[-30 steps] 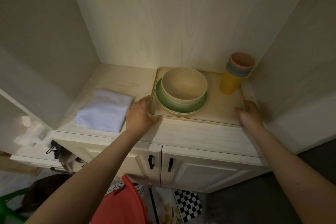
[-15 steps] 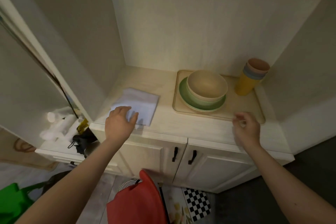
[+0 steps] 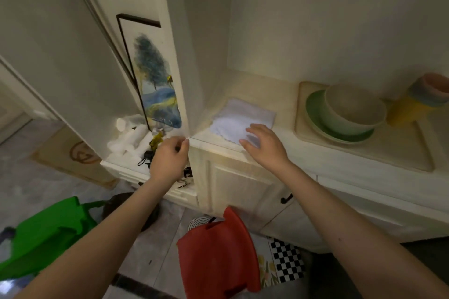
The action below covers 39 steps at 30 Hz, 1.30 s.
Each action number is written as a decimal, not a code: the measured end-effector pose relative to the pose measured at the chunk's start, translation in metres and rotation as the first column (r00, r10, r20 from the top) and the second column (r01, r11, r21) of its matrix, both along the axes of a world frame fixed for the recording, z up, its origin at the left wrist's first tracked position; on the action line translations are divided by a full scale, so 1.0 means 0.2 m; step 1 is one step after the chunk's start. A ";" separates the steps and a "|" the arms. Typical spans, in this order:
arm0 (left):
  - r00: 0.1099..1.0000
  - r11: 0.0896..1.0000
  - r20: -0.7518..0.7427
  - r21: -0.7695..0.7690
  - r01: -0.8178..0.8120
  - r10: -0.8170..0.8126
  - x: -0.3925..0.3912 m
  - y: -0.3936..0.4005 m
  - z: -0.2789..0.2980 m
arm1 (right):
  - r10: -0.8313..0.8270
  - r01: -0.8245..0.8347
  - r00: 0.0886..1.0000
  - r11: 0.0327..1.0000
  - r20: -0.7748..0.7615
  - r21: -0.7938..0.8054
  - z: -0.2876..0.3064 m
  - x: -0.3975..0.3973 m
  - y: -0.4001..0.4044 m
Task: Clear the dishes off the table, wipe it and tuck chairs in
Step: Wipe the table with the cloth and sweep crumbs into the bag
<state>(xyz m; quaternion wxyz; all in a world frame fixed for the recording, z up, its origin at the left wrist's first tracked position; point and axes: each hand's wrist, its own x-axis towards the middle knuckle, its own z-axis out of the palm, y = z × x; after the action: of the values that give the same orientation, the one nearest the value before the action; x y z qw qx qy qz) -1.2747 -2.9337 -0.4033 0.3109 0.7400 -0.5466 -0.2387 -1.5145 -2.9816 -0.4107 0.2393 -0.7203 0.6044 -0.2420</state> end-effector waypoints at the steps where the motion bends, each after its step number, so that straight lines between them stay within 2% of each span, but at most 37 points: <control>1: 1.000 1.000 -0.015 0.009 -0.006 0.006 0.01 0.01 0.00 | 0.022 -0.020 0.998 1.000 -0.064 0.022 -0.01 0.04 -0.02; 6: 0.998 0.999 -0.051 0.028 -0.023 0.024 0.08 0.04 -0.01 | 0.058 -0.036 0.952 0.996 -0.300 0.077 -0.08 0.17 -0.11; 8: 0.998 1.000 -0.054 0.026 -0.016 0.017 0.09 0.05 -0.03 | 0.027 -0.021 0.932 1.000 -0.360 0.020 -0.12 0.20 -0.12; 11: 0.998 1.000 -0.064 0.025 -0.005 0.007 0.11 0.07 -0.06 | -0.037 0.000 0.930 0.995 -0.365 -0.102 -0.12 0.22 -0.11; 16: 0.995 0.999 -0.102 0.048 0.001 0.004 0.11 0.09 -0.10 | -0.029 -0.034 0.858 0.993 -0.512 -0.114 -0.05 0.20 -0.12; 18: 0.994 0.999 -0.109 0.048 0.013 -0.008 0.11 0.09 -0.10 | -0.063 0.030 0.913 0.996 -0.404 -0.088 -0.01 0.20 -0.09; 20: 0.993 0.999 -0.116 0.041 0.022 -0.018 0.10 0.09 -0.08 | -0.183 0.190 0.978 0.980 -0.103 0.059 0.06 0.20 -0.06; 21: 0.992 0.999 -0.127 0.037 0.023 -0.019 0.10 0.08 -0.07 | -0.276 0.255 0.956 0.950 0.097 0.182 0.09 0.20 -0.05; 23: 0.988 0.999 -0.152 0.022 0.028 -0.025 0.10 0.08 -0.04 | -0.473 0.322 0.795 0.860 0.381 0.395 0.15 0.20 -0.02; 26: 0.986 1.000 -0.164 0.009 0.029 -0.027 0.11 0.08 0.01 | -0.648 0.201 0.410 0.751 0.642 0.629 0.25 0.18 0.03; 27: 0.983 1.000 -0.181 0.002 0.031 -0.030 0.10 0.09 0.02 | -0.662 0.151 0.293 0.744 0.689 0.651 0.26 0.17 0.03; 28: 0.979 0.999 -0.200 -0.006 0.035 -0.036 0.10 0.09 0.04 | -0.665 0.128 0.223 0.745 0.713 0.655 0.28 0.17 0.04; 30: 0.969 0.999 -0.245 -0.003 0.046 -0.045 0.08 0.09 0.07 | -0.671 0.136 0.200 0.741 0.714 0.657 0.28 0.15 0.07; 33: 0.947 0.997 -0.316 0.039 0.072 -0.056 0.04 0.08 0.07 | -0.680 0.180 0.240 0.732 0.693 0.657 0.28 0.10 0.10; 36: 0.934 0.995 -0.350 0.055 0.089 -0.064 0.00 0.08 0.05 | -0.635 0.086 0.180 0.771 0.751 0.631 0.31 0.08 0.13; 39: 0.897 0.994 -0.430 -0.004 0.112 -0.103 -0.05 0.10 0.05 | -0.598 0.020 0.050 0.802 0.800 0.597 0.31 0.07 0.18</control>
<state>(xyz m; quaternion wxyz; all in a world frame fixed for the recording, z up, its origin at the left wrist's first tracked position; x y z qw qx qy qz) -1.2852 -2.9147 -0.3926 0.4023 0.6409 -0.5023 -0.4184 -1.5014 -2.9451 -0.3486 0.6647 -0.1508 0.4756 -0.5561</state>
